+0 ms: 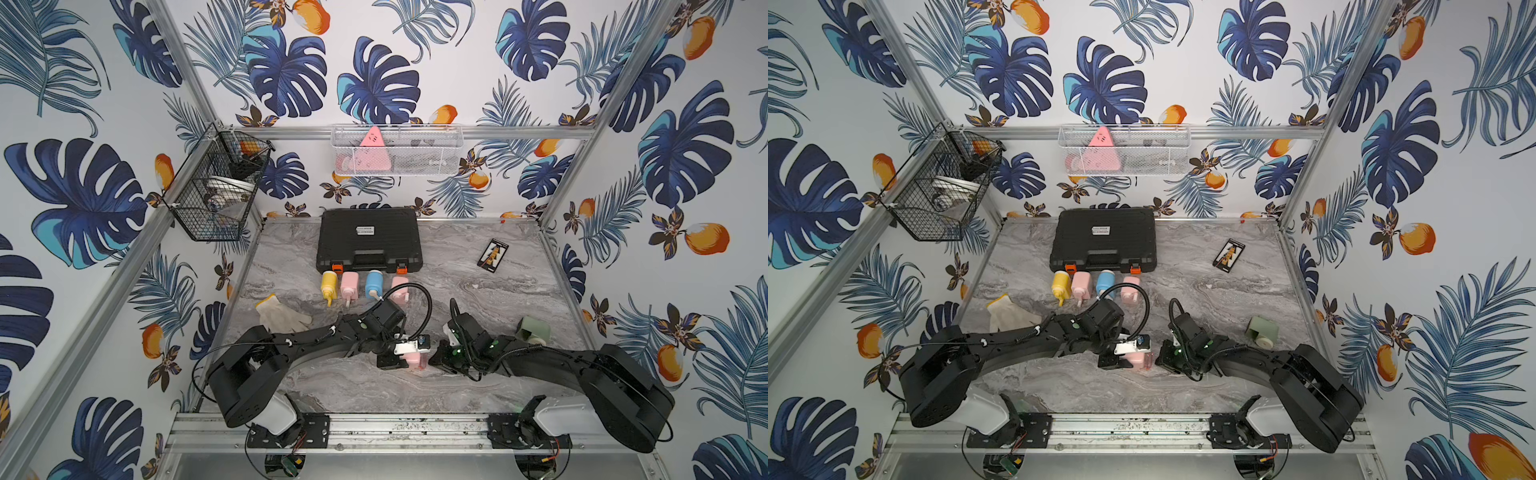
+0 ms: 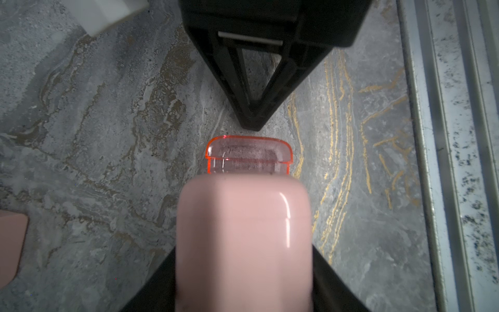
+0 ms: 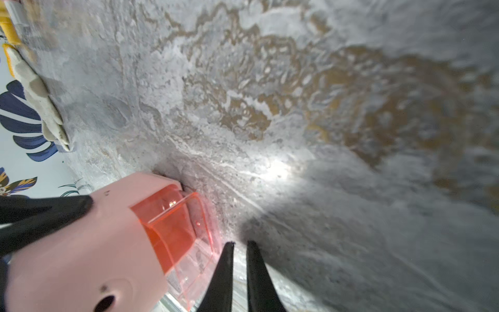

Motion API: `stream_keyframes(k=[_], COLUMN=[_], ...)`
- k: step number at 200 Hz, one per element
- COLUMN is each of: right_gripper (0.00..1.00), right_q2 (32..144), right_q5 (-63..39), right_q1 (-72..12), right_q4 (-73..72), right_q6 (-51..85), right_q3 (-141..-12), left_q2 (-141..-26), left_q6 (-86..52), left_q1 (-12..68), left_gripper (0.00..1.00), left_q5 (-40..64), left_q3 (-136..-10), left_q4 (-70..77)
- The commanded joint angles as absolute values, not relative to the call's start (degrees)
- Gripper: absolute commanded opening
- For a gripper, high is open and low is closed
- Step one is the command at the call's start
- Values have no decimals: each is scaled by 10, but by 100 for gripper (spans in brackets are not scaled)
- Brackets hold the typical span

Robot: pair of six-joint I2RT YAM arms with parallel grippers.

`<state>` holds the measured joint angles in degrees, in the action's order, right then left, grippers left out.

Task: Put the tray back into the pencil sharpener
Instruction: Close the container of the pencil sharpener.

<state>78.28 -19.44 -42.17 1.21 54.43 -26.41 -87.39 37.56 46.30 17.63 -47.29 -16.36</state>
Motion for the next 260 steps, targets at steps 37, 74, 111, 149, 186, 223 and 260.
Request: stream_keyframes(k=[37,74,111,149,186,223,260], right_gripper=[14,14,14,15,23,25,29], right_q2=[814,833,850,849,771,610,474], right_q5=[-238,-254,-270,-274,-197,-27,88], right_q1=[-422,-423,-423,-423,-421,-418,-417], right_q4=[-56,-80,-100,-109,-43,128,234], right_q6=[555,559,561,567,579,569,554], right_q3=[-274,-279,-279,-273,-248,-241,-249], left_q2=[-881,-880,-882,-885,-880,-858,-832], left_q6=[377,376,376,376,366,327,236], left_q1=[464,465,465,465,466,466,466], left_gripper=[51,51,51,51,49,41,36], left_q5=[169,171,173,173,163,138,126], left_q3=[-467,-467,-467,-469,-469,-471,-499], left_q4=[-186,-185,-185,-186,-182,-157,-118])
